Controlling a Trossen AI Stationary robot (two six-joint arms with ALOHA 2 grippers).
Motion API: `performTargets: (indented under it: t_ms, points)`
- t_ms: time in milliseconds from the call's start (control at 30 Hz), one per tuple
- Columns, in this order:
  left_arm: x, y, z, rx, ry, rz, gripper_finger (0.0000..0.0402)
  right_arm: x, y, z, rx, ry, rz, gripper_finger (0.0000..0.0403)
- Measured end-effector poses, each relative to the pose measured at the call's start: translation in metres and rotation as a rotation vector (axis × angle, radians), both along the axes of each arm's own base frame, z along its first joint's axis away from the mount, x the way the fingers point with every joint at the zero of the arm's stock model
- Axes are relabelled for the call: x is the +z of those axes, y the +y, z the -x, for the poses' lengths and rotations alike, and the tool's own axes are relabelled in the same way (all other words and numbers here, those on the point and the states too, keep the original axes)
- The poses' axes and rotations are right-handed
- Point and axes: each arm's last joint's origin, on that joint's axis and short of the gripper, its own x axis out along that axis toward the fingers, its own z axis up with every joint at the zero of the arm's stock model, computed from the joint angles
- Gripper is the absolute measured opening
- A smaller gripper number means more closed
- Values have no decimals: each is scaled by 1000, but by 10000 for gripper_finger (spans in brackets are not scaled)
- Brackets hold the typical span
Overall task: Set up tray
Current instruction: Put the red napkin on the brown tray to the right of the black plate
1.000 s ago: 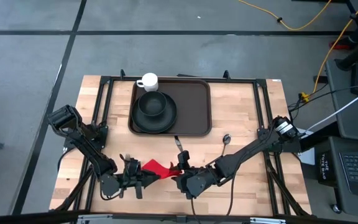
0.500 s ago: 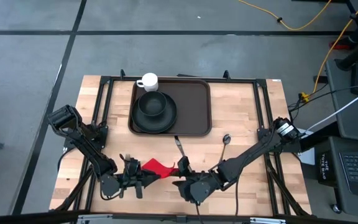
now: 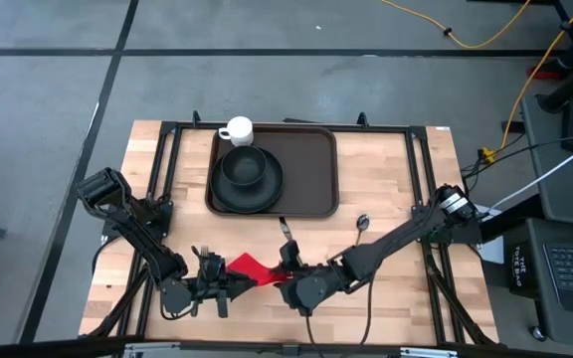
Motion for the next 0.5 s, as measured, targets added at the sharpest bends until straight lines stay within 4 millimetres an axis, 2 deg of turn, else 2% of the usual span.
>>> performTargets:
  t_ms: [500]
  points:
    - [1,0,0,13,-9,9,3,-3,-4,1,-22,35,14,184]
